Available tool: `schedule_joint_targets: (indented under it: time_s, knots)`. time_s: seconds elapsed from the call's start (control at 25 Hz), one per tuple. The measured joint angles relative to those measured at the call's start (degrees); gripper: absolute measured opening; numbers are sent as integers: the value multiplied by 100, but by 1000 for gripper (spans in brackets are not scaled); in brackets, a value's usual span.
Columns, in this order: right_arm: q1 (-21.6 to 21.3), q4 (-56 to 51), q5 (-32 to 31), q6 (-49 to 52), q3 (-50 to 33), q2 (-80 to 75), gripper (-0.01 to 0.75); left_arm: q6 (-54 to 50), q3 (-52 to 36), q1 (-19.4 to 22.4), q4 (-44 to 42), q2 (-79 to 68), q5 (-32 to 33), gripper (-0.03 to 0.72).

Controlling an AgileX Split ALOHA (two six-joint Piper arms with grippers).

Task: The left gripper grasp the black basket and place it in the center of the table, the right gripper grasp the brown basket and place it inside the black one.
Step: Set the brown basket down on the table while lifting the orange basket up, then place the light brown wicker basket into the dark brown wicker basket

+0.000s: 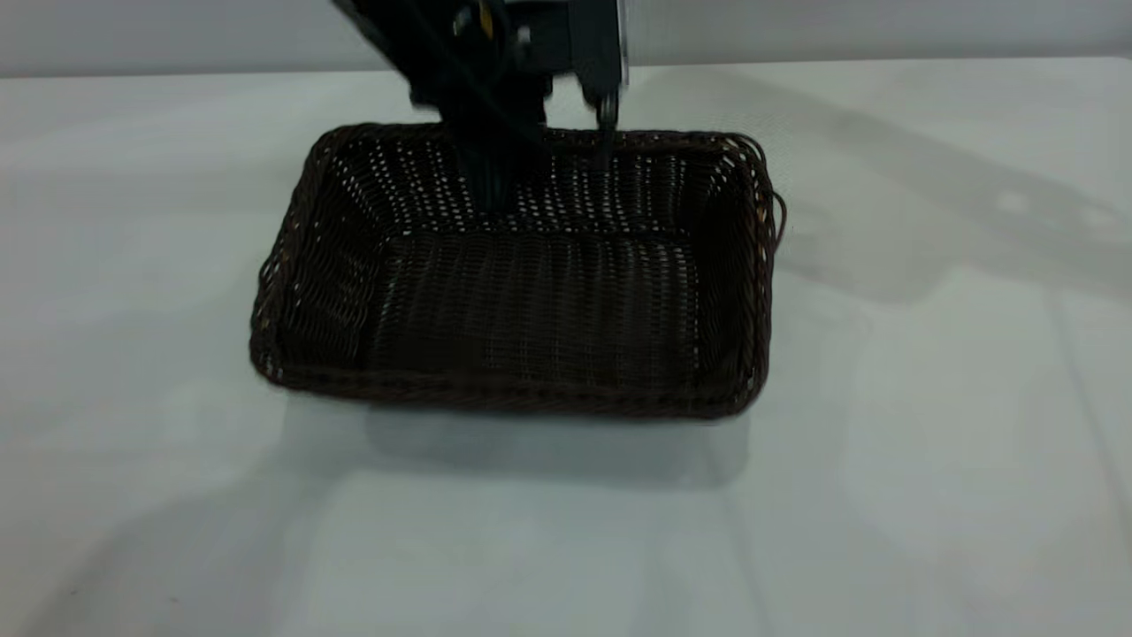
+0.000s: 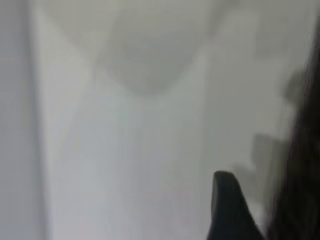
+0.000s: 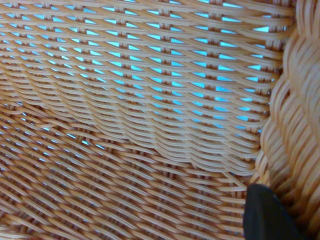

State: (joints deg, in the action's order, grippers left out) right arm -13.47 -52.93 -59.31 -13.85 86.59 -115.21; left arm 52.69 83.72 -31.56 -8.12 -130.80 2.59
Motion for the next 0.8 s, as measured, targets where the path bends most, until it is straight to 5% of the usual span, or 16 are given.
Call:
schedule_joint_targets:
  time_s: [0.2,0.44,0.6,0.8]
  knots:
    - [-301,106,-58,23,43,0,79,0,-11,-6,0,558,120,384]
    - [-175,757,-279,23,48,-6,80,-5,-32,28,4,1689,604,384]
    - [281,1013,-481,19,48,-160,82,-99,-32,176,4,2771,754,384]
    - [1479,1226,-676,-170,54,-340,83,-602,-32,435,4,3889,780,384]
